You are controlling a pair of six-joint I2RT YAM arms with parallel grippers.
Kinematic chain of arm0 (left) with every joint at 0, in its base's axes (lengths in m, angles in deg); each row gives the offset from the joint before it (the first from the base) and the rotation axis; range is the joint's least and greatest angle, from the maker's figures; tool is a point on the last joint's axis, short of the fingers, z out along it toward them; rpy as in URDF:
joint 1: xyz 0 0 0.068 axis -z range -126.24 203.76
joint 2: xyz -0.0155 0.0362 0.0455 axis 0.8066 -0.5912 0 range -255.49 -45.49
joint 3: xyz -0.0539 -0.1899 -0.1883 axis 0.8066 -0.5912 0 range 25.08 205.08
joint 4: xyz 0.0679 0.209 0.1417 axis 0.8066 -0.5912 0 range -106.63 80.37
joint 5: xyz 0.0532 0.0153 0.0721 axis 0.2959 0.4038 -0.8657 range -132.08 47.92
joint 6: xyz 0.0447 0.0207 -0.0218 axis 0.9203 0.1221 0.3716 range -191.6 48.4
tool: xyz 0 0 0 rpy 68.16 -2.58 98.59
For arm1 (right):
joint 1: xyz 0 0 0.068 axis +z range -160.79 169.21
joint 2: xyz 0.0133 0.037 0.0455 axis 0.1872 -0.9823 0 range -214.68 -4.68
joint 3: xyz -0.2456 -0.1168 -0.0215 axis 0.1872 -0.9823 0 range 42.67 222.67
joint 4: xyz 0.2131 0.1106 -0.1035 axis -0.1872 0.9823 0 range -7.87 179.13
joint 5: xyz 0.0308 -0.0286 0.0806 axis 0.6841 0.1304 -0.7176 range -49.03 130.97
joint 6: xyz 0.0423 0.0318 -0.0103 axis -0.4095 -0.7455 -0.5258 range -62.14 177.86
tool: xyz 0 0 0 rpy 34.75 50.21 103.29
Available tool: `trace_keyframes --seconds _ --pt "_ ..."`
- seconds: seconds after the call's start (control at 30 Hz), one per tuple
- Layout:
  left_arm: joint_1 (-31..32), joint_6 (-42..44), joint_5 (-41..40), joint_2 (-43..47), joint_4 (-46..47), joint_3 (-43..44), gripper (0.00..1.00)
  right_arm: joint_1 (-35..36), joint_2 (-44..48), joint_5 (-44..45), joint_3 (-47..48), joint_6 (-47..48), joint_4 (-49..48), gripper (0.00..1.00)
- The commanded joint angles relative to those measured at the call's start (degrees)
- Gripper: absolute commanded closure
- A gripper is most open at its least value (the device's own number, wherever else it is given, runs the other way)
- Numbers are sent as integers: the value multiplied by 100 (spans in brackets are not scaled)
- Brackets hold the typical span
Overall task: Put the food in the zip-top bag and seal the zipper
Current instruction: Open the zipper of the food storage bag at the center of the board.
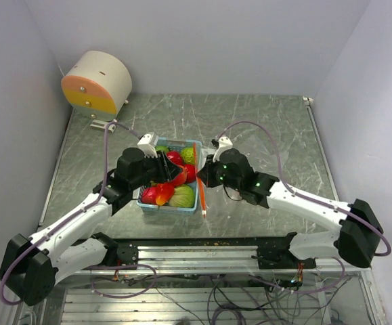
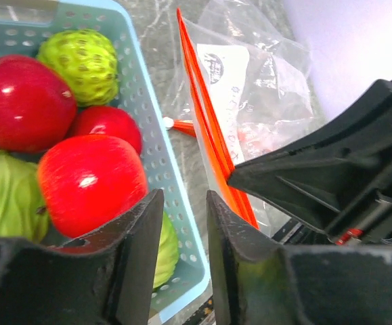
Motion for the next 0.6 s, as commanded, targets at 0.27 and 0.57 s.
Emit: trace_keyframes --seconds 0.27,0.57 --pt "34 -826 1040 -477 2039 -189 47 -12 443 -1082 -138 576 -777 100" --pt "34 -843 1026 -472 2084 -327 51 -12 587 -931 -132 604 -705 100"
